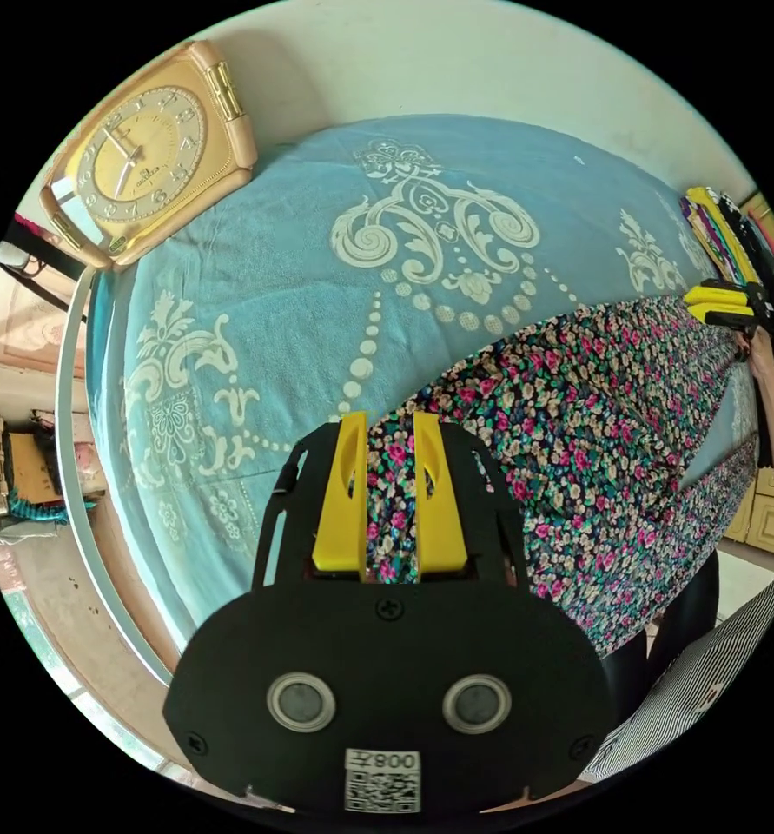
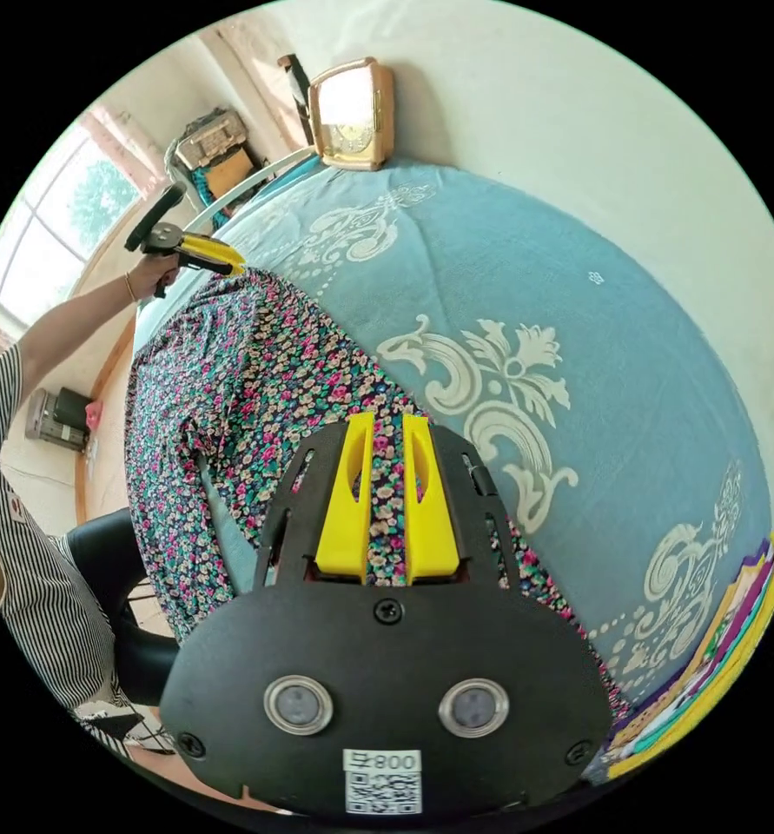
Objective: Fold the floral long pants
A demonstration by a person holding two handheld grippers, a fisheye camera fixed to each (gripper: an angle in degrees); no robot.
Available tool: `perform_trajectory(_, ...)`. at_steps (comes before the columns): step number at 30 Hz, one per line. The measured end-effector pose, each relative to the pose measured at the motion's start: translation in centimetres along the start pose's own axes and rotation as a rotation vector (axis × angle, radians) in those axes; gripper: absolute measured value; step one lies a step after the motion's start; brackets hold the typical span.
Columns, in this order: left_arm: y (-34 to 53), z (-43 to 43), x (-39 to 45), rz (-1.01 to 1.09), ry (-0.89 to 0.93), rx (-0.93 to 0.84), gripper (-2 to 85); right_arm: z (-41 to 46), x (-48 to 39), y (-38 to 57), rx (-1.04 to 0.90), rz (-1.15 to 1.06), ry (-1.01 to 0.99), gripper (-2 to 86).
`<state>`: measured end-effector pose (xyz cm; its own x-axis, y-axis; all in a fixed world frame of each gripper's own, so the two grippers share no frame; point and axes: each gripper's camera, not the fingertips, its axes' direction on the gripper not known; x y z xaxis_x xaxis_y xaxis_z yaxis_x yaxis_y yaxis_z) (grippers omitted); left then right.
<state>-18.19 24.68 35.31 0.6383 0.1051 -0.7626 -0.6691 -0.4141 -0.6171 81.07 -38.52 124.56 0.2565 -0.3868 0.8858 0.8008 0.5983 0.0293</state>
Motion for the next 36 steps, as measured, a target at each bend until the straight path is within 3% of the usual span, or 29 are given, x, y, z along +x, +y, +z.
perform_trajectory(16, 3.5, -3.9, 2.0, 0.122, 0.068, 0.06, 7.7, 20.7, -4.0, -2.6, -0.158, -0.132, 0.137, 6.9)
perform_trajectory(26, 7.0, -6.2, 6.5, 0.2, -0.015, 0.053, 2.0, 28.8, -6.0, -0.8, -0.142, -0.1, 0.173, 4.8)
perform_trajectory(36, 12.1, -9.7, 9.4, 0.139, -0.095, 0.067, 0.5, 34.7, -9.5, 1.1, -0.177, -0.042, 0.226, 0.6)
